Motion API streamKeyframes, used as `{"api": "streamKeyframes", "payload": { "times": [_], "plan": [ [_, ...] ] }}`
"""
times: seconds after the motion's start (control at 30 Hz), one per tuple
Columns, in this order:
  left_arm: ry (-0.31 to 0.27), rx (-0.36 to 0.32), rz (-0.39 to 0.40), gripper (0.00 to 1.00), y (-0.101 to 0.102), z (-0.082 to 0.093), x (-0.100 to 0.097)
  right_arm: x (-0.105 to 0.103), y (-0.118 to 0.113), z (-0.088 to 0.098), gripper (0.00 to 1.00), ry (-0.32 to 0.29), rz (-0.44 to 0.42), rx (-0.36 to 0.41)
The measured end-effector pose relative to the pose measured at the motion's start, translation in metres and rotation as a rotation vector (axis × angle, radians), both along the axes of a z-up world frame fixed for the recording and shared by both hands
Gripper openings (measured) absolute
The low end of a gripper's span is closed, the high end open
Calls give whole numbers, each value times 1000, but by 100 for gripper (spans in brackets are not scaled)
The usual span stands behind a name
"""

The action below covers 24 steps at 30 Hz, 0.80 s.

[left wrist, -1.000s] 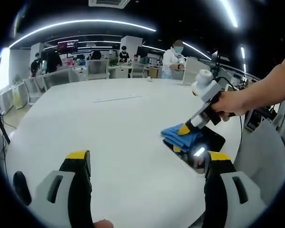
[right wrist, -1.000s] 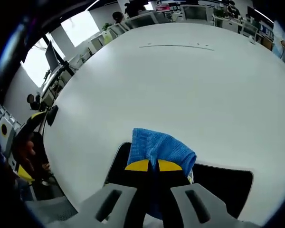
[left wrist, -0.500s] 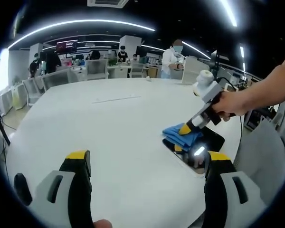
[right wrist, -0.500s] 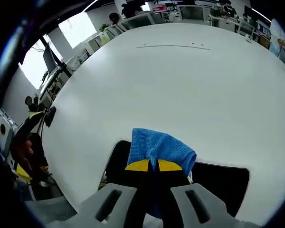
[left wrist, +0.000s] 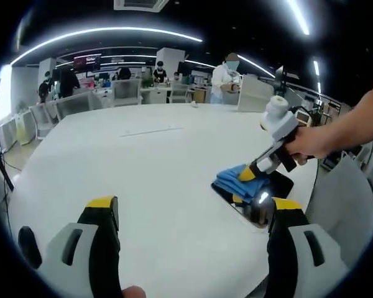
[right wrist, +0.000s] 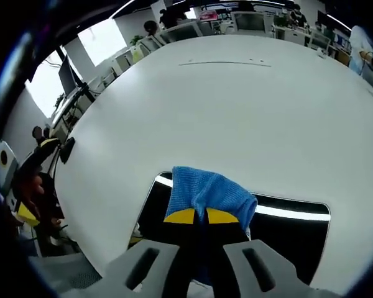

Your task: Wipe the mirror surface with the cleaning cloth until all visible marks leave the cleaned area.

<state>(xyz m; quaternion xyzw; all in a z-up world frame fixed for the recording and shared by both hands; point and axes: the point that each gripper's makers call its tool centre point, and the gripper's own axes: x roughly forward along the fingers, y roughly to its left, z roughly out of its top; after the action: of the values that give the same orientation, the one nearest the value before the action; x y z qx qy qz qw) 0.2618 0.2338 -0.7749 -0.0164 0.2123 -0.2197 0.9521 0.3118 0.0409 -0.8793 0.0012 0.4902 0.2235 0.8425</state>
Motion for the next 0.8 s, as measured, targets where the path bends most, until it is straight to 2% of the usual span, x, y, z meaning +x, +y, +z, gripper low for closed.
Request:
{"api": "streamKeyframes", "payload": {
  "times": [0.8],
  "plan": [
    [-7, -4, -4, 99, -6, -1, -4, -44, 2, 1, 0, 8, -10, 49]
  ]
}}
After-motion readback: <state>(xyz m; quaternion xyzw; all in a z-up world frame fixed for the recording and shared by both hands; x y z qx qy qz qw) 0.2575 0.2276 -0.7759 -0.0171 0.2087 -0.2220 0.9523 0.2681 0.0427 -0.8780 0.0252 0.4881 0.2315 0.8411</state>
